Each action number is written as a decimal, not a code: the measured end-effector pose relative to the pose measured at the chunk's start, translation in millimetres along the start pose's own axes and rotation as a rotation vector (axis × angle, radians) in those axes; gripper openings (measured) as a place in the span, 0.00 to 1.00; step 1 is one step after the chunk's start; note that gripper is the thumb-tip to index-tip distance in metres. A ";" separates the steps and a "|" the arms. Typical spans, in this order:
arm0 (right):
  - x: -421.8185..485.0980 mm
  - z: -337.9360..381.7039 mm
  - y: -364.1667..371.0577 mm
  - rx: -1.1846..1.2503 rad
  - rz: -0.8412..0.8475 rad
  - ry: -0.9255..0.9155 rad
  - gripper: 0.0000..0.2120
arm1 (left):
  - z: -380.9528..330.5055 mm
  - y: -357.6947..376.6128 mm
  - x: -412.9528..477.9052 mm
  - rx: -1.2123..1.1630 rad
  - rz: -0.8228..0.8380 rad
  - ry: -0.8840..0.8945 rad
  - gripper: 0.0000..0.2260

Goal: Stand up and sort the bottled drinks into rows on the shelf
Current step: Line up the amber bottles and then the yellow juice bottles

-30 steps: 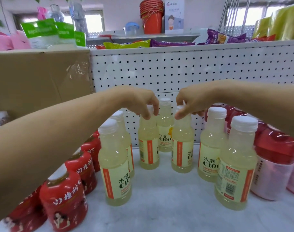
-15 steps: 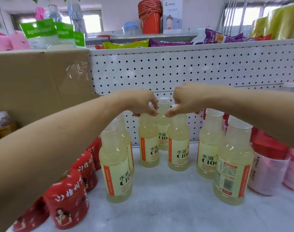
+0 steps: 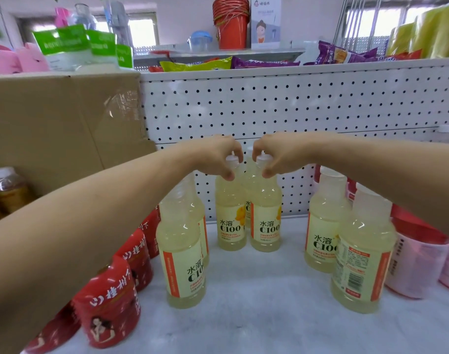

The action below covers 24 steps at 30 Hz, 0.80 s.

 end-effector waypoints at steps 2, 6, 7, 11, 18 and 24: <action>0.0 1.7 0.6 0.005 -0.001 0.001 0.25 | -0.2 0.7 0.8 -0.005 -0.002 -0.004 0.21; 1.4 2.8 4.5 -0.018 -0.041 -0.003 0.25 | -2.9 3.0 1.9 0.043 0.005 -0.013 0.22; 2.8 2.3 6.0 -0.024 -0.047 0.003 0.25 | -4.1 3.4 1.6 0.060 0.007 -0.012 0.22; -6.3 -2.6 1.0 -0.083 -0.063 0.048 0.31 | -9.2 -2.6 -7.2 0.076 0.008 -0.034 0.26; -59.8 -36.8 -29.4 -0.207 0.205 0.266 0.29 | 6.2 -27.8 -67.8 0.205 0.222 -0.316 0.32; -59.0 -49.7 -19.6 -0.002 0.130 0.234 0.18 | 3.9 -25.8 -73.0 0.040 0.102 -0.299 0.23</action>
Point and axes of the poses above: each hand's wrist, its own x-axis towards the middle knuckle, its own y-axis out of the palm, z = x × y, the point moved 1 cm from there along x, towards the middle knuckle, and after that the axes turned 10 degrees about y, right-handed, at the moved point
